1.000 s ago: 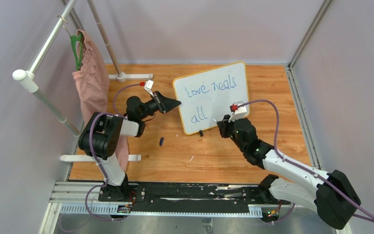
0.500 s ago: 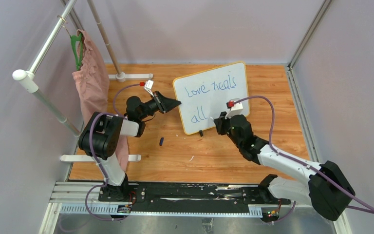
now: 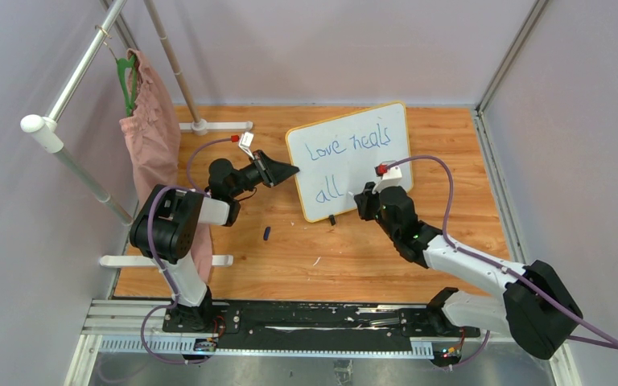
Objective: Write a sentence on the whiteboard
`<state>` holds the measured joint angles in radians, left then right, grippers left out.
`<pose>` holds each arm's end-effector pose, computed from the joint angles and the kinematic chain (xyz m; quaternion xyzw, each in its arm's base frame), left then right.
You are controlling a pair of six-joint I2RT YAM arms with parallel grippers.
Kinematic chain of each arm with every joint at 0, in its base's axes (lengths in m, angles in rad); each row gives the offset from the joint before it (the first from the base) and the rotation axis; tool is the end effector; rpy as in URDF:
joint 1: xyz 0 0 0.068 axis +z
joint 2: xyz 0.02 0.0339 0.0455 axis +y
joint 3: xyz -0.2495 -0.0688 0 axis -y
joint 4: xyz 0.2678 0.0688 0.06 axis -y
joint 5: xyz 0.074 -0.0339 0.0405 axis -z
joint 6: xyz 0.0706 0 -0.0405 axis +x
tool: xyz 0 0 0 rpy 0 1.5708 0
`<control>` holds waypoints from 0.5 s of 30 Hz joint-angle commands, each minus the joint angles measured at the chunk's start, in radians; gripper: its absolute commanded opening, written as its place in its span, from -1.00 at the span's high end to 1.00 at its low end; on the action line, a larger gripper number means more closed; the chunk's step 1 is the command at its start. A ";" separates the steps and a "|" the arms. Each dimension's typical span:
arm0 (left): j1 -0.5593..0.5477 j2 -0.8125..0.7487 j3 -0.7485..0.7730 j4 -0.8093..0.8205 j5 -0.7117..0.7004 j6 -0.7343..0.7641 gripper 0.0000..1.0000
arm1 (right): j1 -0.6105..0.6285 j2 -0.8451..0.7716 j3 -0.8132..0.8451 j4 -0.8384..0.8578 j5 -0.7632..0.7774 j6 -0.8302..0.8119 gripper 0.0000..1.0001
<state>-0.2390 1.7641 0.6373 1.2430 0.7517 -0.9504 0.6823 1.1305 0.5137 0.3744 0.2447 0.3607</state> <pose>0.3402 -0.1325 0.1569 0.0417 0.6752 -0.5914 0.4388 0.2476 0.1791 0.1990 -0.0509 0.7835 0.2215 0.5784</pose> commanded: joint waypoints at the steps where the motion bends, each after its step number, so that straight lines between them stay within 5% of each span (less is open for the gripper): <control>1: -0.006 -0.015 -0.013 -0.004 -0.001 -0.010 0.85 | -0.017 0.006 0.027 0.026 -0.003 0.016 1.00; 15: -0.006 -0.016 -0.014 -0.001 0.001 -0.013 0.85 | -0.025 0.036 0.035 0.038 -0.005 0.023 1.00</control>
<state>-0.2390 1.7641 0.6373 1.2434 0.7521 -0.9508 0.6754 1.1591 0.5137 0.3748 0.2356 0.3714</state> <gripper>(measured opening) 0.162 0.165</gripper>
